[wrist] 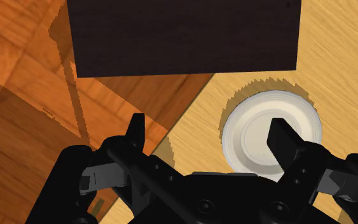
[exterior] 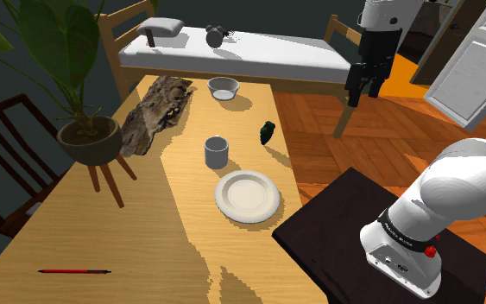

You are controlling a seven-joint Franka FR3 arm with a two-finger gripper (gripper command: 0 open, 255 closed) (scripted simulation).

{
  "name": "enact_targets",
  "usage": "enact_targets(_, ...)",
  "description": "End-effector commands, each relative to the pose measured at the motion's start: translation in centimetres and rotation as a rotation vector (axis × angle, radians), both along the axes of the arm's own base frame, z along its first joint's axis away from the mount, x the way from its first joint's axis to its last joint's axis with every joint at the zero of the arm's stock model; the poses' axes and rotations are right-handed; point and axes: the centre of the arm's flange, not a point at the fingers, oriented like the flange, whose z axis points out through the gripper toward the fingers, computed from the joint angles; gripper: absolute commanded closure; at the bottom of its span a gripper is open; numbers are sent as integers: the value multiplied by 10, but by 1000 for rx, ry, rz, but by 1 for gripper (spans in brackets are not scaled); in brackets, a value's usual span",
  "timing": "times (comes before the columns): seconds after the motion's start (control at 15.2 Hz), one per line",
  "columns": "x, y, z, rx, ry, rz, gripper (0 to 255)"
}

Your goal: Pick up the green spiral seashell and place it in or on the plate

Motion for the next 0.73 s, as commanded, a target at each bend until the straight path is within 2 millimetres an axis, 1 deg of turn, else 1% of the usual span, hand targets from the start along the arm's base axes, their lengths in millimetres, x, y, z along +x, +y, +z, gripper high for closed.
enact_targets(0.0,0,0,0,0,0,0,0)
enact_targets(0.66,102,-48,-78,105,2,-47,0)
